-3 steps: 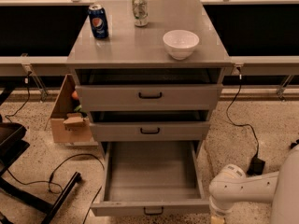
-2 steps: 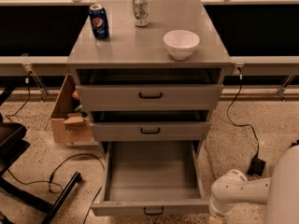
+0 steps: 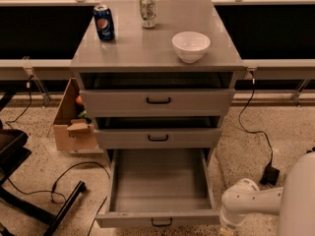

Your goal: Close bottom drawer

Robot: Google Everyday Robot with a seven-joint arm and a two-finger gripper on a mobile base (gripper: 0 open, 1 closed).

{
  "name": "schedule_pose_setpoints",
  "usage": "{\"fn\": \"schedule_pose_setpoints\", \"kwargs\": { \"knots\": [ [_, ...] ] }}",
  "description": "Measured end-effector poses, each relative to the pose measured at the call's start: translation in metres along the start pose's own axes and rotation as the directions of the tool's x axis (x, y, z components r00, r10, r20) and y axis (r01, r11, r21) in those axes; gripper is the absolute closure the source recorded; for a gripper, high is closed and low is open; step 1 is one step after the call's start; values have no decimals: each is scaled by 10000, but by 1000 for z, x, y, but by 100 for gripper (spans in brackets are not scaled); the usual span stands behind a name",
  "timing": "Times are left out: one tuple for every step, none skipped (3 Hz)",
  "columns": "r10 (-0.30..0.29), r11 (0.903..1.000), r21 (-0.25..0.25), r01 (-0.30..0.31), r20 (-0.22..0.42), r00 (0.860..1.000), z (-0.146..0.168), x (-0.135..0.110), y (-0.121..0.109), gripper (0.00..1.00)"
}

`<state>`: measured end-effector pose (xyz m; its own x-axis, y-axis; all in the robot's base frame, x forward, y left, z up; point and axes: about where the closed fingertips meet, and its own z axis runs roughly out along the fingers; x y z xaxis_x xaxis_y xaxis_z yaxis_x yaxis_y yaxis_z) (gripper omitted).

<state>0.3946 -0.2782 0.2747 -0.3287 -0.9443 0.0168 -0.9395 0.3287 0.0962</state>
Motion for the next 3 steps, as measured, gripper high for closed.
{"fn": "schedule_pose_setpoints", "kwargs": {
  "knots": [
    [-178, 9991, -375, 202, 619, 9979, 45, -18, 0, 100],
    [-288, 9960, -800, 403, 1396, 9898, 95, -30, 7, 100],
    [-395, 9932, -982, 627, 2218, 9743, 142, -48, 6, 100]
  ]
}}
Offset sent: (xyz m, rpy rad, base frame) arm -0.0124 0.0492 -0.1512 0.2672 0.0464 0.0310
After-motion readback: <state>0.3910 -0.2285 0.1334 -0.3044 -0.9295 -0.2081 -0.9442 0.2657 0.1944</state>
